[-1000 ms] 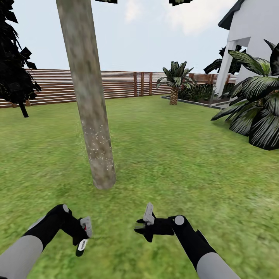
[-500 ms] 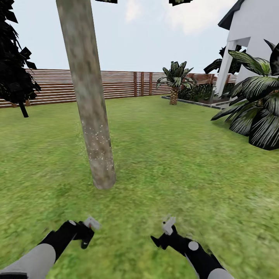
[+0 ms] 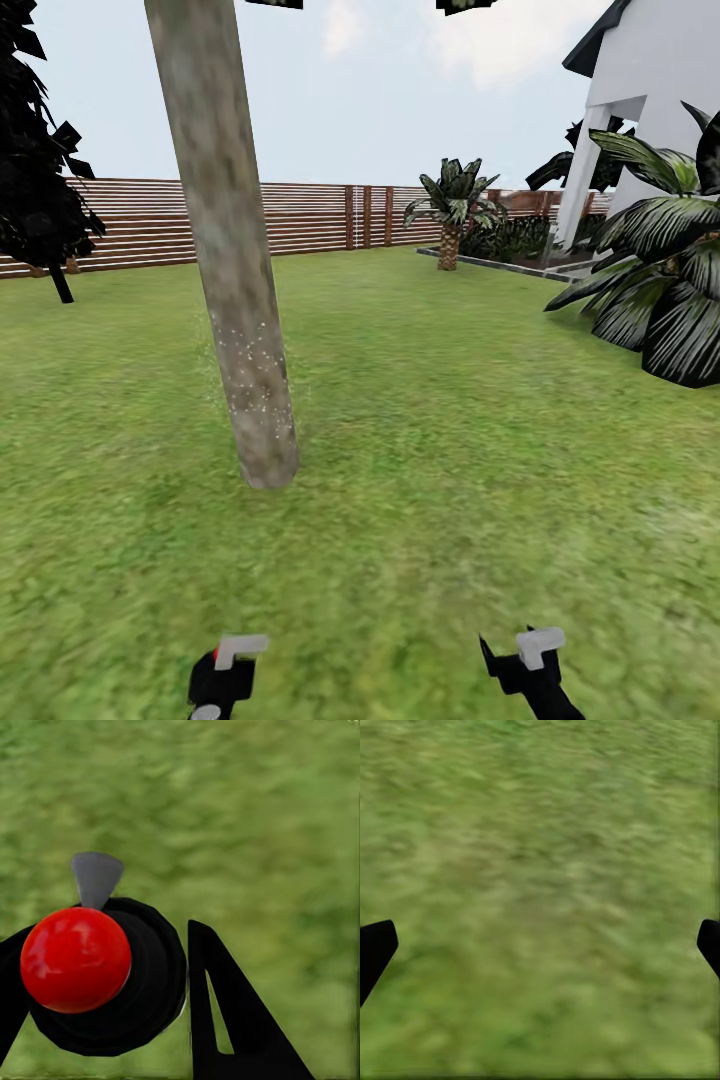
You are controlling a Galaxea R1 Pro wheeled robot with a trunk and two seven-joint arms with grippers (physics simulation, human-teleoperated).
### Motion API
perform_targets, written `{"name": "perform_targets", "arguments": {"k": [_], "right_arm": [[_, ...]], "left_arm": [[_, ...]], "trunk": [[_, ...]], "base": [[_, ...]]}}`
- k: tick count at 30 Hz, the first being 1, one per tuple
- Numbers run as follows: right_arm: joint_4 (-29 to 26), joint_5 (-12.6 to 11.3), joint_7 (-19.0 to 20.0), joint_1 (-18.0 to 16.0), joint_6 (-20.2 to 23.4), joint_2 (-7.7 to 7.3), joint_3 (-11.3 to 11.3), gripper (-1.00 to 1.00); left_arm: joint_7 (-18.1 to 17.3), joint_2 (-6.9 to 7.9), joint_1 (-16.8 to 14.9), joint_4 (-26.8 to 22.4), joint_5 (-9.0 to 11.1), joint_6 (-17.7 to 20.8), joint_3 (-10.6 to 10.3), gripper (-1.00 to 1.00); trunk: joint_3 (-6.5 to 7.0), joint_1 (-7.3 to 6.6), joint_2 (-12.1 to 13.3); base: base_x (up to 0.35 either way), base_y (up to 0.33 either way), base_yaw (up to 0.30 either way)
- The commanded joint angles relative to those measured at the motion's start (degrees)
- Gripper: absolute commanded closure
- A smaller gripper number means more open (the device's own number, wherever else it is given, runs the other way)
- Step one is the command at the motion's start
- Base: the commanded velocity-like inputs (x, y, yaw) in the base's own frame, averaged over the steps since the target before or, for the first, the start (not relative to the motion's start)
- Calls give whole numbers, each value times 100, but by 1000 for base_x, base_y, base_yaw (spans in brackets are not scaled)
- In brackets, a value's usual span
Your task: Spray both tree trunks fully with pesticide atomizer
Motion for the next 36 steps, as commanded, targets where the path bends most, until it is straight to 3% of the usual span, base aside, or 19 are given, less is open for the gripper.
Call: {"name": "perform_targets", "arguments": {"k": [1,3,12,17,23,36], "right_arm": [[12,-59,-10,4,-20,42,-1,-100],[29,-229,3,5,-26,3,-3,-100],[28,-245,-7,5,-17,-4,-11,-100],[24,-527,-1,5,-15,-5,-348,-100],[31,-564,3,5,-15,-5,-402,-100],[32,-567,3,5,-15,-5,-407,-100]], "left_arm": [[27,-5,28,-10,92,-40,-6,100],[27,2,34,-33,125,-47,3,100],[32,-64,42,-74,120,-77,1,100],[32,-93,43,-52,120,-78,-5,100],[32,-96,51,-72,115,-78,-6,100],[32,-96,52,-93,124,-78,-6,100]], "trunk": [[0,0,0],[0,0,0],[0,0,0],[0,0,0],[0,0,0],[0,0,0]], "base": [[0,0,0],[0,0,0],[0,0,-50],[0,0,-286],[-43,-140,-299],[-232,-211,-300]]}}
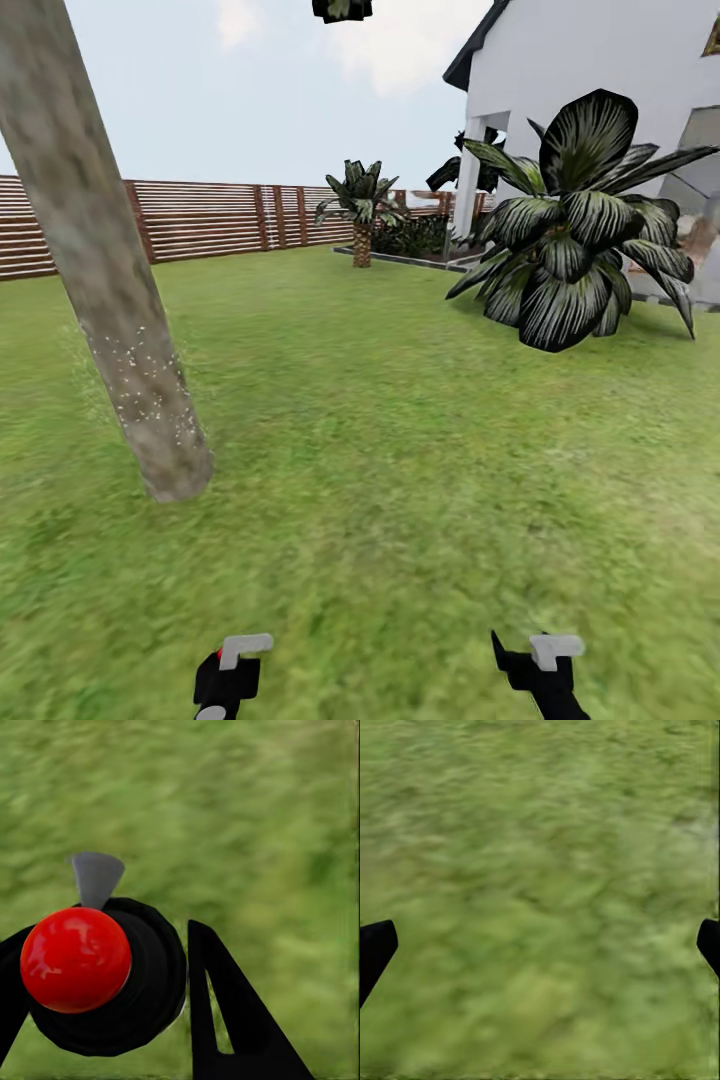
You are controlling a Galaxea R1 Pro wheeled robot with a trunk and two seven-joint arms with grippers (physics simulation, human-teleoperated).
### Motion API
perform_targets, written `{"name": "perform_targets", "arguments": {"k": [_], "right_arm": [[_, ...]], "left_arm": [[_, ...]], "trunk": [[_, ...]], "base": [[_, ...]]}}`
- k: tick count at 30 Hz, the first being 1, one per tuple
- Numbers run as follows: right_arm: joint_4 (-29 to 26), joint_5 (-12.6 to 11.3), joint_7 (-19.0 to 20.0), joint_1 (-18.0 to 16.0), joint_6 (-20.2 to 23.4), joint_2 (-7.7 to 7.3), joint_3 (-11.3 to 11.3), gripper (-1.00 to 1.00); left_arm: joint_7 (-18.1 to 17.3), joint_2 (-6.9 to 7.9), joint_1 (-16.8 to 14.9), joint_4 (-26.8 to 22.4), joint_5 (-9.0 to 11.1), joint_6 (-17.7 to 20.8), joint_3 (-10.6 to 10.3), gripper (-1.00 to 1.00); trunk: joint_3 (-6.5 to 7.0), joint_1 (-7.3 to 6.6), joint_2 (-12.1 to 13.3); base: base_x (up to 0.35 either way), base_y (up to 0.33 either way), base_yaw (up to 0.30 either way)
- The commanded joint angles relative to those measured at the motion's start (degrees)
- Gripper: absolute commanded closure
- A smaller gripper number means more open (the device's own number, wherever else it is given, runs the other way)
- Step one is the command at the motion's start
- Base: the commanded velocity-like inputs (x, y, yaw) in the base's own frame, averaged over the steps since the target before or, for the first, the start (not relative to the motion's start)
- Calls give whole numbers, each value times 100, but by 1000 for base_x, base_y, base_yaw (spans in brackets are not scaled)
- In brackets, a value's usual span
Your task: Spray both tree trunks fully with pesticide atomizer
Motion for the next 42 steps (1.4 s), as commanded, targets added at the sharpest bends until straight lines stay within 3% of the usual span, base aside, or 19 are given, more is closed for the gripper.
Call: {"name": "perform_targets", "arguments": {"k": [1,42], "right_arm": [[0,-2,0,0,0,0,0,-100],[0,-6,0,0,0,0,0,-100]], "left_arm": [[1,0,0,1,-2,0,-1,100],[1,0,0,-1,-2,0,-1,100]], "trunk": [[0,0,0],[0,0,0]], "base": [[-264,-197,-300],[-253,-203,-300]]}}
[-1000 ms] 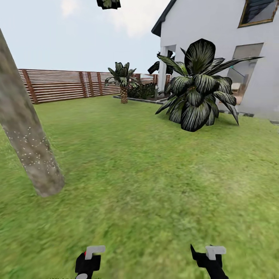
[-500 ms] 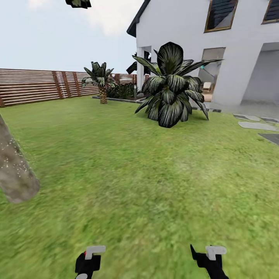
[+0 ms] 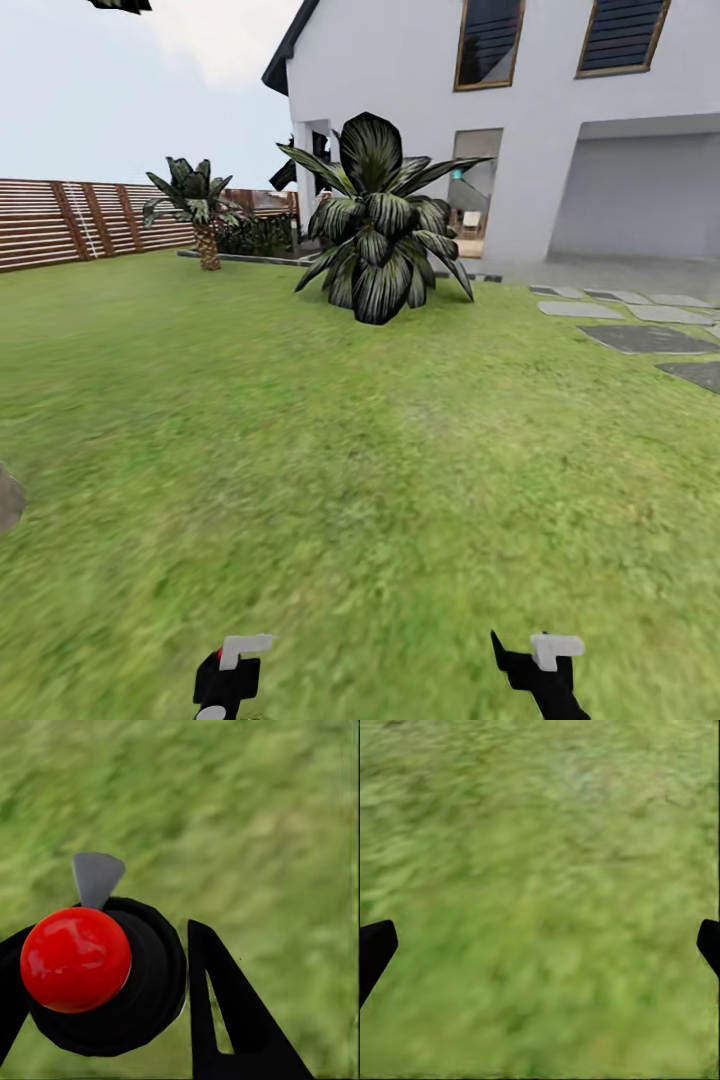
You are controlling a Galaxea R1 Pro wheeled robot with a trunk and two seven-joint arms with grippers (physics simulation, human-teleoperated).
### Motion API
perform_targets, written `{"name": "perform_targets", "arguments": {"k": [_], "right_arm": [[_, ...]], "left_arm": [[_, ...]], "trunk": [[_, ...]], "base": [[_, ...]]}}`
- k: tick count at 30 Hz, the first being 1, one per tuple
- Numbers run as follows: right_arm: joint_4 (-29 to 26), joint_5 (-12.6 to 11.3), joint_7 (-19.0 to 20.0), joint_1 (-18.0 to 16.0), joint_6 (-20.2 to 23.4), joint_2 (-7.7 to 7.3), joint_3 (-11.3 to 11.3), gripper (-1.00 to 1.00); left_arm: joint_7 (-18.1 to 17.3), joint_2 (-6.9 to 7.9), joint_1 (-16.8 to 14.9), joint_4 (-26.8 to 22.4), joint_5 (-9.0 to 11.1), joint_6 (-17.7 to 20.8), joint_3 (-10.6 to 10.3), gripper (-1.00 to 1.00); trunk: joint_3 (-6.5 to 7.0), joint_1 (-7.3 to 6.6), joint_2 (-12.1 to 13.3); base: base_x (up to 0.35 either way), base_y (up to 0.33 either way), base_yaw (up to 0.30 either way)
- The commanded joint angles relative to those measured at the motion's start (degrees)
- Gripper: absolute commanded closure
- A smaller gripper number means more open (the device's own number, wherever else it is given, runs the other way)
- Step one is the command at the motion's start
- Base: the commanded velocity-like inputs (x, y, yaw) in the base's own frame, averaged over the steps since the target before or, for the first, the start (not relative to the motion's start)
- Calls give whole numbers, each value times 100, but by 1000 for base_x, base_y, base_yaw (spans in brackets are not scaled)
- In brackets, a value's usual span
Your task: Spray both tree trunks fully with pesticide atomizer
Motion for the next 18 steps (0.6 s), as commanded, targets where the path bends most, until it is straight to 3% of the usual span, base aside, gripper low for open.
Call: {"name": "perform_targets", "arguments": {"k": [1,18], "right_arm": [[0,0,0,0,0,0,0,-100],[0,0,-2,0,0,0,0,-100]], "left_arm": [[1,0,0,-1,-2,0,-1,100],[1,0,0,-1,-2,0,-1,100]], "trunk": [[0,0,0],[0,0,0]], "base": [[-195,-232,-300],[-185,-236,-300]]}}
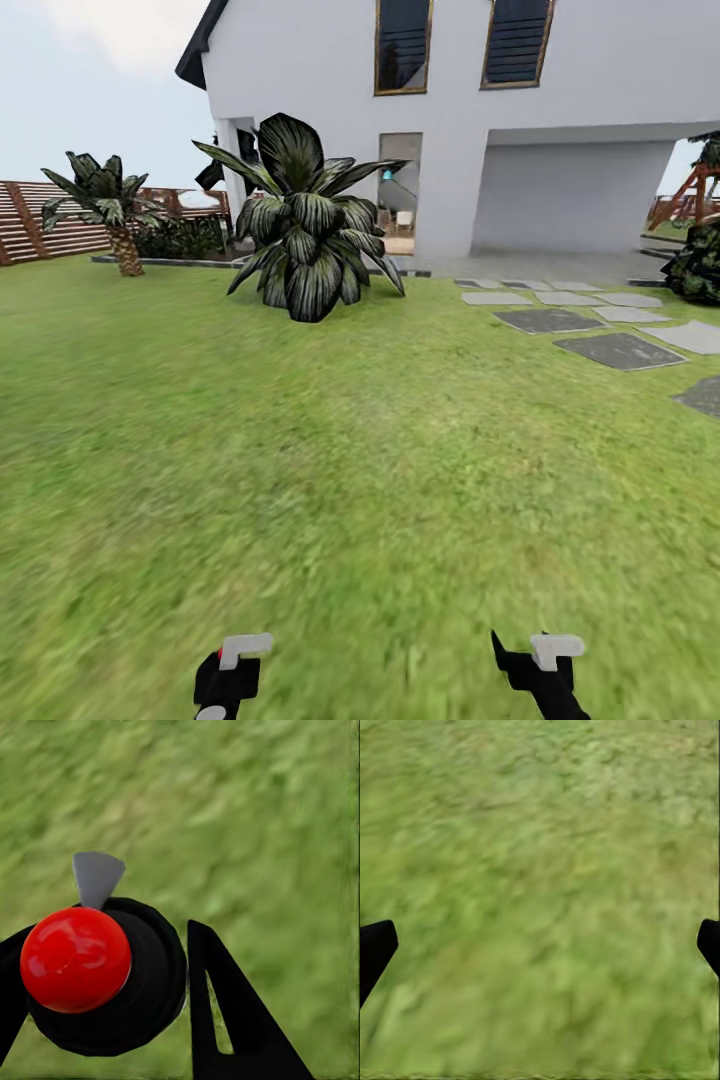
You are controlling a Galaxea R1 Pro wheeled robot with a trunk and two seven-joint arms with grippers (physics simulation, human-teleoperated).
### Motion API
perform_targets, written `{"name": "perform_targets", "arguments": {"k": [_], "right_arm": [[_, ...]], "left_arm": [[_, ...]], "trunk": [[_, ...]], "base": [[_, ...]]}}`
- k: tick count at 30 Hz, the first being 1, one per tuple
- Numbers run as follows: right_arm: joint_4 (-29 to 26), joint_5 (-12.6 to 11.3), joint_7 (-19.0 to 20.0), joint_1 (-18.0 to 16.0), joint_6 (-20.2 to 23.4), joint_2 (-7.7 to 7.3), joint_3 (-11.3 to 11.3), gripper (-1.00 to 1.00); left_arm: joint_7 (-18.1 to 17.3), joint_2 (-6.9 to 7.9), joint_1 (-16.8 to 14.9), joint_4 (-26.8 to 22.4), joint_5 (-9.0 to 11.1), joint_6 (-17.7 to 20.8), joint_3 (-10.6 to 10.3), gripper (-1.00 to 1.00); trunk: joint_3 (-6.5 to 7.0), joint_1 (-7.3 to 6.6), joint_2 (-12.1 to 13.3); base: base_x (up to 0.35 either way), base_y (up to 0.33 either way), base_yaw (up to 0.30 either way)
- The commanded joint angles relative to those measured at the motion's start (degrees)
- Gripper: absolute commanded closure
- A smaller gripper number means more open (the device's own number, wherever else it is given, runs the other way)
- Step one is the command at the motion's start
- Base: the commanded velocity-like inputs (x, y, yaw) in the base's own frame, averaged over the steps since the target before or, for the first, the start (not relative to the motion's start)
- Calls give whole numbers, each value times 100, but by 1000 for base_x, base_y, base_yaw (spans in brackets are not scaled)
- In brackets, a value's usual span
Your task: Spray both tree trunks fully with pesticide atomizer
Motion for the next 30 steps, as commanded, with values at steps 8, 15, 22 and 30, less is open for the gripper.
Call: {"name": "perform_targets", "arguments": {"k": [8,15,22,30], "right_arm": [[8,0,-5,0,0,1,0,-100],[7,0,0,0,0,4,0,-100],[7,0,-3,0,0,0,0,-100],[9,0,0,0,0,0,0,-100]], "left_arm": [[1,0,0,2,-2,0,-1,100],[1,0,0,0,-2,0,-1,100],[1,0,0,0,-2,0,-1,100],[1,0,0,-1,-2,0,-1,100]], "trunk": [[0,0,0],[0,0,0],[0,0,0],[0,0,0]], "base": [[-168,-241,-300],[-143,-250,-300],[-125,-259,-300],[-120,-262,-300]]}}
